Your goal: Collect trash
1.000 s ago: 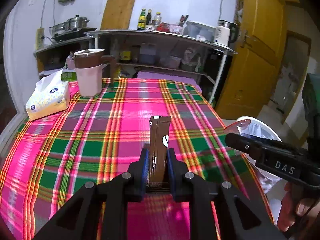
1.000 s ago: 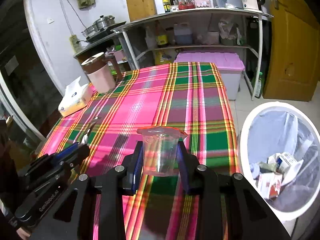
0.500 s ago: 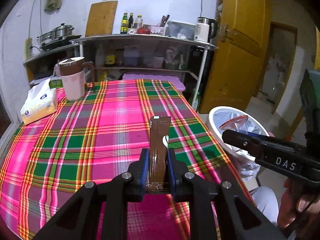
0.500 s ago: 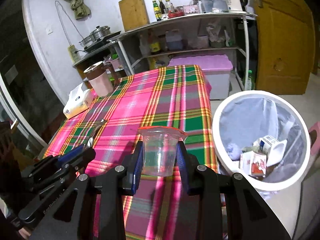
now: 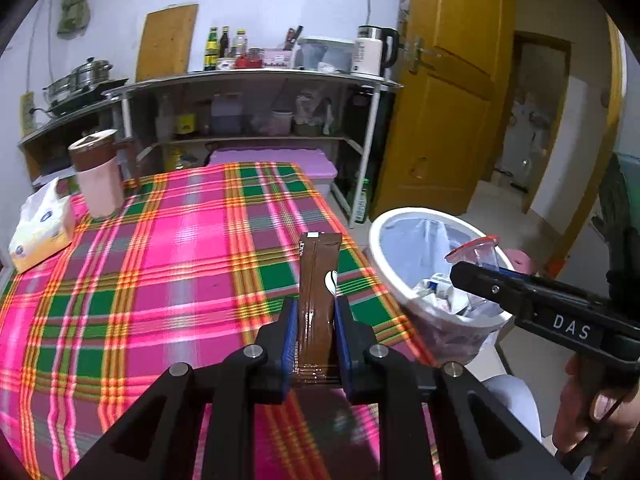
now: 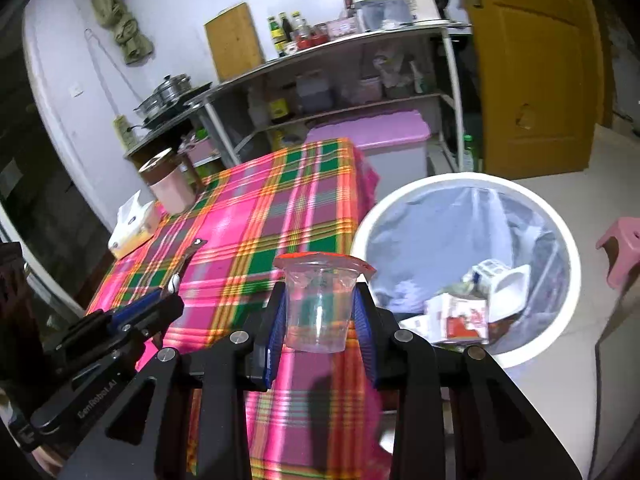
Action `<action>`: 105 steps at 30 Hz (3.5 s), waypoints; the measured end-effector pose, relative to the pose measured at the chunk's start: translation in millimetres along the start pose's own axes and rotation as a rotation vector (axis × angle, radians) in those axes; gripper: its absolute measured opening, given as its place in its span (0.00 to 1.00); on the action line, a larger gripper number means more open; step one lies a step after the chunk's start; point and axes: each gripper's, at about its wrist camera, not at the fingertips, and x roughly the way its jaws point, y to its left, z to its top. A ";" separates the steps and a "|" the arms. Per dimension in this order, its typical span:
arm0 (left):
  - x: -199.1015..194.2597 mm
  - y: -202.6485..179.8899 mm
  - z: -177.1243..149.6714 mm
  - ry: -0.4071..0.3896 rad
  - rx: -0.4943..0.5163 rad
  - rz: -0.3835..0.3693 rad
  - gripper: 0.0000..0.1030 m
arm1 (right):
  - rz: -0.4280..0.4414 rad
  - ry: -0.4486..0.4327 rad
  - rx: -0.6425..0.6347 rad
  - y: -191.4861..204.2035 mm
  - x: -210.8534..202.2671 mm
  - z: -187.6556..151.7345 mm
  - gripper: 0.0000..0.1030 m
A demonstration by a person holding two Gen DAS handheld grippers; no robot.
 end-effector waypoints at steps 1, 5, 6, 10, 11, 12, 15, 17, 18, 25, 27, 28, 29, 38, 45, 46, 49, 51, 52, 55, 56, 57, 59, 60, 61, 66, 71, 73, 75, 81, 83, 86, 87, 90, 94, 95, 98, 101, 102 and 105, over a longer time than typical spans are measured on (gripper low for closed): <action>2.8 -3.2 1.6 0.000 0.006 -0.008 0.18 | -0.006 -0.003 0.008 -4.0 -1.3 -0.4 0.33; 17.3 -19.4 8.5 0.009 0.030 -0.049 0.18 | -0.038 -0.009 0.043 -24.8 -5.2 1.5 0.33; 19.8 -22.2 9.8 0.011 0.035 -0.058 0.18 | -0.046 -0.012 0.053 -30.8 -6.4 1.8 0.33; 32.1 -39.5 16.7 0.016 0.066 -0.093 0.18 | -0.075 -0.018 0.080 -49.4 -9.4 3.5 0.33; 35.7 -43.5 18.4 0.018 0.073 -0.103 0.18 | -0.080 -0.018 0.084 -52.0 -10.0 3.1 0.33; 39.6 -47.0 19.7 0.019 0.079 -0.112 0.18 | -0.087 -0.018 0.088 -56.2 -10.3 3.5 0.33; 49.2 -57.3 23.2 0.028 0.095 -0.134 0.18 | -0.106 -0.017 0.100 -66.9 -10.2 4.5 0.33; 54.3 -62.3 25.1 0.032 0.104 -0.145 0.18 | -0.118 -0.014 0.103 -72.1 -9.3 4.9 0.33; 58.3 -65.8 26.6 0.035 0.111 -0.152 0.18 | -0.126 -0.011 0.105 -76.0 -8.4 5.1 0.33; 80.5 -82.1 32.9 0.060 0.136 -0.181 0.18 | -0.166 0.011 0.105 -90.4 -1.1 4.7 0.33; 87.5 -85.6 34.3 0.069 0.141 -0.190 0.18 | -0.177 0.016 0.102 -93.7 0.7 5.0 0.33; 90.3 -86.9 34.7 0.073 0.143 -0.193 0.18 | -0.181 0.019 0.102 -95.1 2.4 5.8 0.33; 93.3 -88.9 35.3 0.077 0.146 -0.195 0.18 | -0.184 0.022 0.102 -97.1 2.8 5.6 0.33; 122.2 -98.5 35.6 0.122 0.153 -0.221 0.19 | -0.203 0.054 0.102 -111.4 16.5 7.8 0.33; 133.6 -101.9 36.3 0.144 0.151 -0.236 0.19 | -0.214 0.066 0.099 -115.7 22.7 7.1 0.33; 133.4 -102.3 36.5 0.144 0.151 -0.237 0.19 | -0.214 0.066 0.099 -115.9 22.9 6.9 0.33; 133.9 -103.5 36.3 0.145 0.150 -0.242 0.23 | -0.215 0.061 0.098 -115.6 22.4 7.0 0.40; 134.0 -103.5 36.5 0.145 0.148 -0.247 0.28 | -0.213 0.055 0.098 -114.4 21.6 6.3 0.41; 133.8 -103.6 37.1 0.144 0.147 -0.247 0.28 | -0.214 0.053 0.098 -113.6 21.0 6.1 0.41; 129.2 -103.3 36.3 0.135 0.146 -0.245 0.28 | -0.216 0.050 0.094 -114.0 19.6 6.2 0.41; 127.5 -103.2 36.3 0.131 0.146 -0.247 0.28 | -0.216 0.048 0.091 -113.8 18.5 6.6 0.41; 125.2 -102.9 36.4 0.127 0.146 -0.248 0.28 | -0.217 0.046 0.089 -113.5 17.3 6.8 0.41; 121.6 -102.9 37.2 0.121 0.144 -0.248 0.28 | -0.219 0.041 0.085 -112.5 14.3 7.1 0.41; 119.0 -102.5 36.8 0.119 0.144 -0.248 0.28 | -0.219 0.037 0.083 -111.3 12.1 7.0 0.41; 117.0 -102.0 36.5 0.117 0.143 -0.247 0.28 | -0.220 0.035 0.080 -110.0 9.8 6.9 0.41; 99.1 -97.5 32.9 0.098 0.136 -0.245 0.28 | -0.219 0.020 0.063 -99.7 -2.3 5.3 0.41; 77.9 -92.7 29.5 0.076 0.131 -0.239 0.28 | -0.213 -0.001 0.043 -83.6 -16.5 1.7 0.41; 69.2 -90.5 27.3 0.067 0.129 -0.236 0.28 | -0.206 -0.008 0.031 -75.1 -23.0 -0.4 0.41; 58.5 -87.6 23.7 0.058 0.127 -0.231 0.28 | -0.200 -0.016 0.019 -67.3 -29.0 -3.1 0.41; 29.0 -78.4 14.9 0.032 0.120 -0.208 0.28 | -0.180 -0.029 -0.010 -47.1 -44.7 -14.0 0.41; 21.2 -76.0 12.8 0.025 0.118 -0.201 0.28 | -0.175 -0.032 -0.017 -41.9 -48.7 -17.9 0.41; 7.7 -71.9 7.8 0.014 0.113 -0.187 0.28 | -0.172 -0.035 -0.027 -35.3 -56.0 -24.5 0.41; 4.1 -70.7 6.3 0.011 0.111 -0.183 0.28 | -0.169 -0.037 -0.029 -32.9 -58.7 -26.8 0.41; -8.7 -65.8 1.7 -0.002 0.106 -0.169 0.28 | -0.162 -0.045 -0.037 -26.0 -67.1 -32.1 0.41; -20.7 -61.1 -2.8 -0.011 0.097 -0.152 0.28 | -0.155 -0.058 -0.052 -16.8 -75.8 -37.0 0.41; -23.5 -60.3 -3.8 -0.013 0.095 -0.147 0.28 | -0.153 -0.062 -0.057 -14.2 -78.2 -38.6 0.41; -31.8 -57.8 -8.3 -0.021 0.087 -0.137 0.28 | -0.150 -0.069 -0.068 -8.7 -83.0 -41.9 0.41; -38.8 -56.4 -13.0 -0.025 0.087 -0.129 0.28 | -0.146 -0.074 -0.079 -3.9 -87.8 -46.1 0.41; -40.3 -56.3 -14.1 -0.024 0.086 -0.129 0.28 | -0.146 -0.074 -0.082 -2.6 -88.9 -47.6 0.41; -44.2 -55.9 -17.2 -0.024 0.086 -0.126 0.28 | -0.144 -0.071 -0.085 -1.0 -90.9 -51.3 0.41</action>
